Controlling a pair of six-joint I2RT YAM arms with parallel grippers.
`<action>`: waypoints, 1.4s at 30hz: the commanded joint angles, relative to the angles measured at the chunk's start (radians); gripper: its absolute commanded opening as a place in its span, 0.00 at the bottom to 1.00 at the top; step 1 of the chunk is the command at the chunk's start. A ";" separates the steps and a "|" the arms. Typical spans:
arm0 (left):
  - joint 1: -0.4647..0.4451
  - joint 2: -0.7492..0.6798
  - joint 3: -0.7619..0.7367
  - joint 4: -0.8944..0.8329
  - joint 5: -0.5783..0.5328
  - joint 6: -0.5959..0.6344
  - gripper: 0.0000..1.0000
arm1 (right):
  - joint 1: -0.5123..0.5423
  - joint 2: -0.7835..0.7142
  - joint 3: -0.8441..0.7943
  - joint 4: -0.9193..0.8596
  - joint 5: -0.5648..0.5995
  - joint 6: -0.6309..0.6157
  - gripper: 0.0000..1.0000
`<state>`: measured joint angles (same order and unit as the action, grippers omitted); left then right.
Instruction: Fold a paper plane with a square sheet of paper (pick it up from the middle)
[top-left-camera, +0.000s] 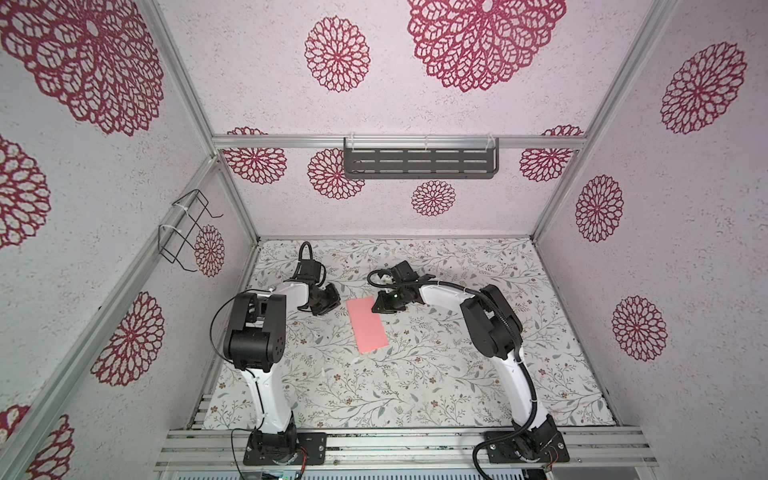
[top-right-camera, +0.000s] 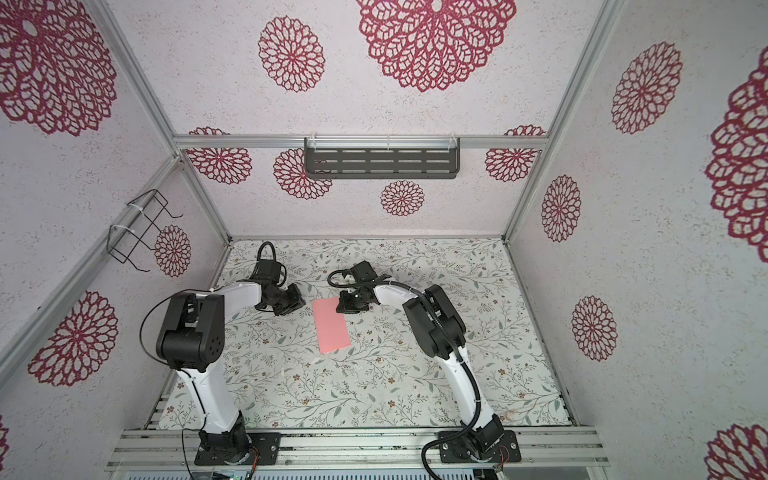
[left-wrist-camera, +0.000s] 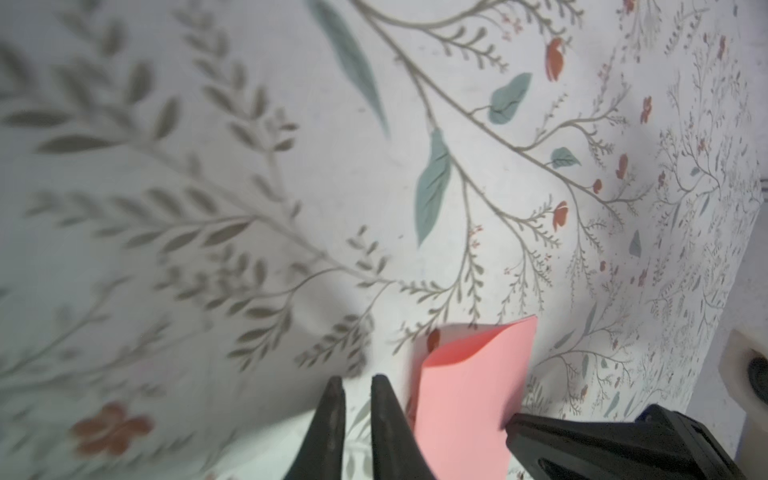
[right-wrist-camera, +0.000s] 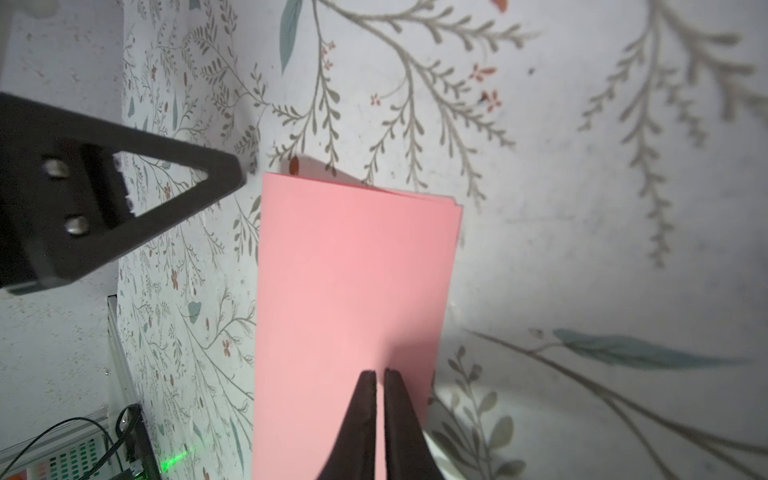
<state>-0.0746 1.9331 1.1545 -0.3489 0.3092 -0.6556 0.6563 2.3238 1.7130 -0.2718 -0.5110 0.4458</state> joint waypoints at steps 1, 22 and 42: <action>-0.001 -0.100 -0.063 -0.006 0.016 -0.059 0.23 | -0.009 0.006 -0.003 -0.143 0.106 -0.035 0.13; -0.263 -0.185 -0.254 0.130 0.118 -0.311 0.56 | -0.074 -0.394 -0.306 0.196 0.159 0.096 0.39; -0.267 -0.199 -0.099 0.066 0.154 -0.208 0.61 | -0.069 -0.458 -0.496 0.304 0.074 0.275 0.30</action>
<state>-0.3817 1.7836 1.0508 -0.2729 0.4824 -0.9054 0.5571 1.8595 1.1809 -0.0071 -0.3634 0.6624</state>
